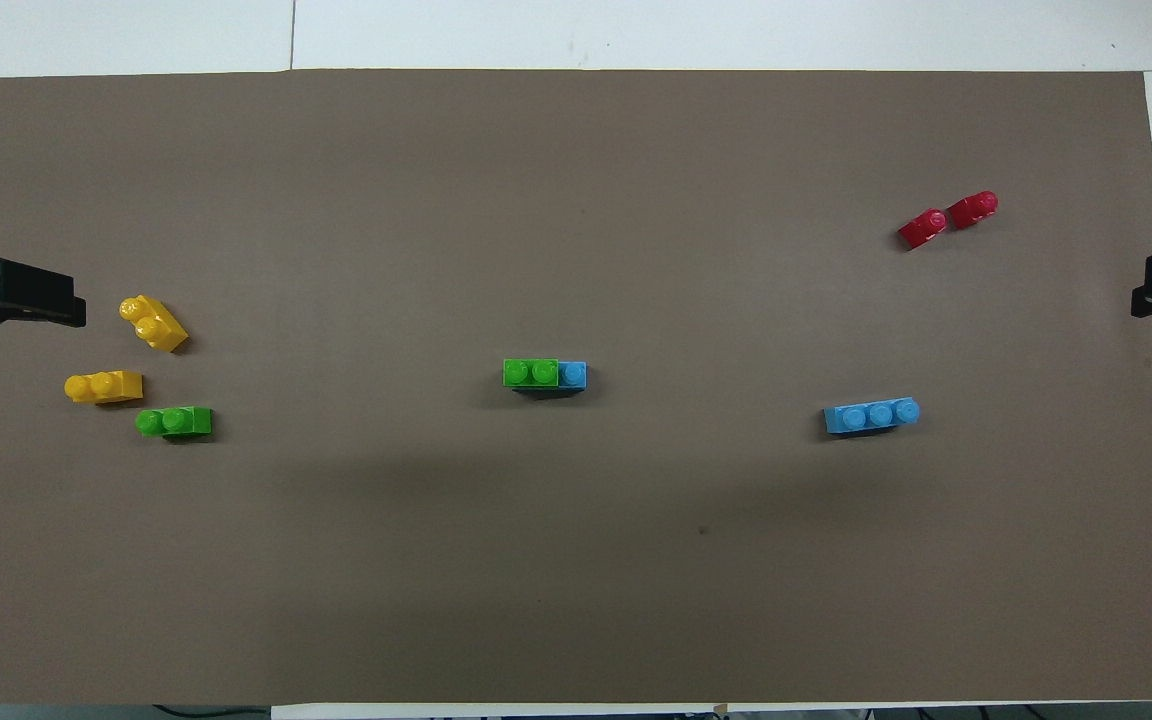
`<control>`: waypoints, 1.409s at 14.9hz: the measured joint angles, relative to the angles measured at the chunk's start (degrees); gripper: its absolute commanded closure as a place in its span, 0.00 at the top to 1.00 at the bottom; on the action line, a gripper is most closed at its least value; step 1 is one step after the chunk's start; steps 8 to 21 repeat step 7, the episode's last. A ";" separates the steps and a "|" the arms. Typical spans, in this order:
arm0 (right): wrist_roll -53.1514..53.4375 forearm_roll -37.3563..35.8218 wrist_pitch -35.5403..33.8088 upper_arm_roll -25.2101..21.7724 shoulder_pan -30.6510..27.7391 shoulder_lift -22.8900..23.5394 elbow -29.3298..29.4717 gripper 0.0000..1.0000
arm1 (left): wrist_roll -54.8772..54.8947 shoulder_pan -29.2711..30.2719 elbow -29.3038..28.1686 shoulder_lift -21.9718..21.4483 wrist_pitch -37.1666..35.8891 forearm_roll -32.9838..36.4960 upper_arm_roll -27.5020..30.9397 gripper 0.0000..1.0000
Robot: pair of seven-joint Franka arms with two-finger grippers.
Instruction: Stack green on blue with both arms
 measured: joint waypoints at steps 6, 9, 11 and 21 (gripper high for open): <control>-0.02 0.00 0.68 0.19 0.02 0.00 0.00 1.00 | 0.00 0.00 0.00 0.00 0.02 0.00 0.00 1.00; -0.02 0.00 0.68 0.22 0.02 0.00 0.00 1.00 | 0.00 0.00 0.00 0.00 0.02 0.00 0.00 1.00; -0.02 0.00 0.68 0.22 0.02 0.00 0.00 1.00 | 0.00 0.00 0.00 0.00 0.02 0.00 0.00 1.00; -0.02 0.00 0.68 0.22 0.02 0.00 0.00 1.00 | 0.00 0.00 0.00 0.00 0.02 0.00 0.00 1.00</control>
